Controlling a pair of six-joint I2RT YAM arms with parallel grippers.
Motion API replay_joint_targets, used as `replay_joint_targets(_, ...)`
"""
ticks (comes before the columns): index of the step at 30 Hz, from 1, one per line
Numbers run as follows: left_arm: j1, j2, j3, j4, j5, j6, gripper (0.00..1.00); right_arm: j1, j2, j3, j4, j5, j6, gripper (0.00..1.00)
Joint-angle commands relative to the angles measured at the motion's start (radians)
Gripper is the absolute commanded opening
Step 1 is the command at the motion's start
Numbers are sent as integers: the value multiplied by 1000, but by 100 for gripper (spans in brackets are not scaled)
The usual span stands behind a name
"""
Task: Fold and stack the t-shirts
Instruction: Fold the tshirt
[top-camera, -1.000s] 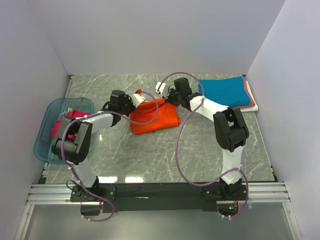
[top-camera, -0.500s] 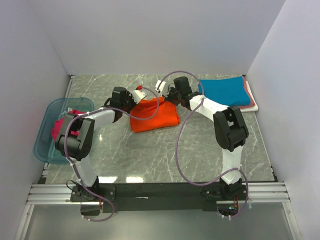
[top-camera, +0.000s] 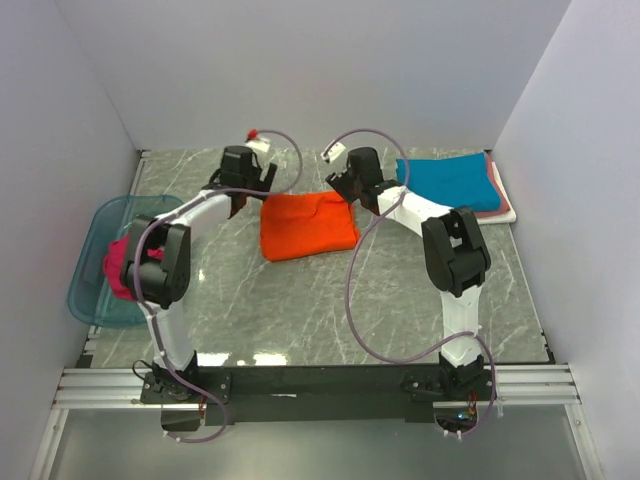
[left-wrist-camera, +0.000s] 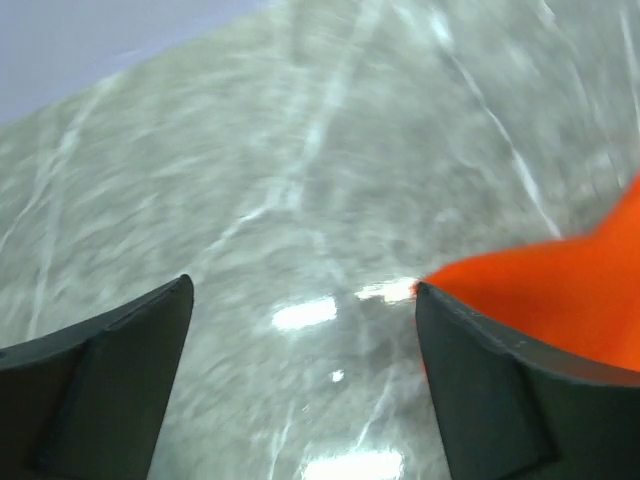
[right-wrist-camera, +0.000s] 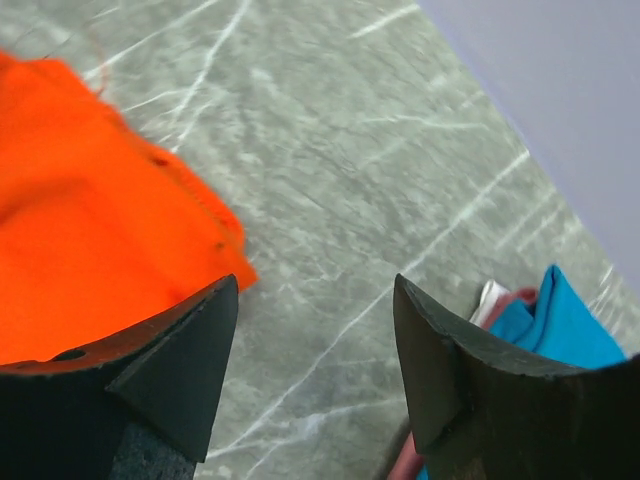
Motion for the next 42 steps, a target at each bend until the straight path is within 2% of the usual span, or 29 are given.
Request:
replay_joint_targets(1, 26, -153, 32, -34, -117, -205, 100, -36, -84, 8, 37, -3, 128, 70)
replay_joint_targets(3, 38, -239, 27, -90, -77, -329, 99, -70, -106, 40, -76, -70, 204, 70)
replay_joint_targets(5, 63, -315, -5, -153, 117, -372, 99, -100, -103, 108, -273, -330, 217, 70)
replay_joint_targets(6, 67, -338, -28, -157, 200, -379, 96, -137, -100, 119, -326, -469, 200, 68)
replay_joint_targets(7, 67, -360, -88, -148, 345, -379, 93, -147, -95, 125, -369, -597, 220, 66)
replay_joint_targets(8, 67, -392, -117, -128, 403, -391, 90, -157, -78, 137, -391, -656, 235, 66)
replay_joint_targets(11, 67, -398, -198, -112, 506, -475, 83, -164, 7, 219, -500, -685, 336, 66)
replay_joint_targets(13, 67, -389, -247, -88, 532, -521, 81, -167, 46, 254, -543, -660, 440, 68)
replay_joint_targets(16, 66, -339, -277, -37, 596, -573, 79, -180, 77, 231, -507, -633, 546, 70)
replay_joint_targets(21, 50, -190, -225, 1, 719, -618, 75, -182, 163, 286, -559, -672, 568, 71)
replay_joint_targets(25, 41, -125, -171, 13, 715, -627, 73, -182, 181, 283, -528, -606, 611, 69)
replay_joint_targets(29, 43, -70, -131, -38, 631, -635, 73, -182, 277, 414, -617, -564, 640, 72)
replay_joint_targets(32, 43, -64, -128, -42, 562, -659, 74, -183, 336, 496, -696, -607, 666, 71)
replay_joint_targets(37, 52, -76, -134, -69, 476, -676, 74, -185, 334, 453, -663, -704, 726, 71)
replay_joint_targets(42, 57, -196, -179, -66, 393, -670, 74, -184, 354, 453, -649, -751, 774, 70)
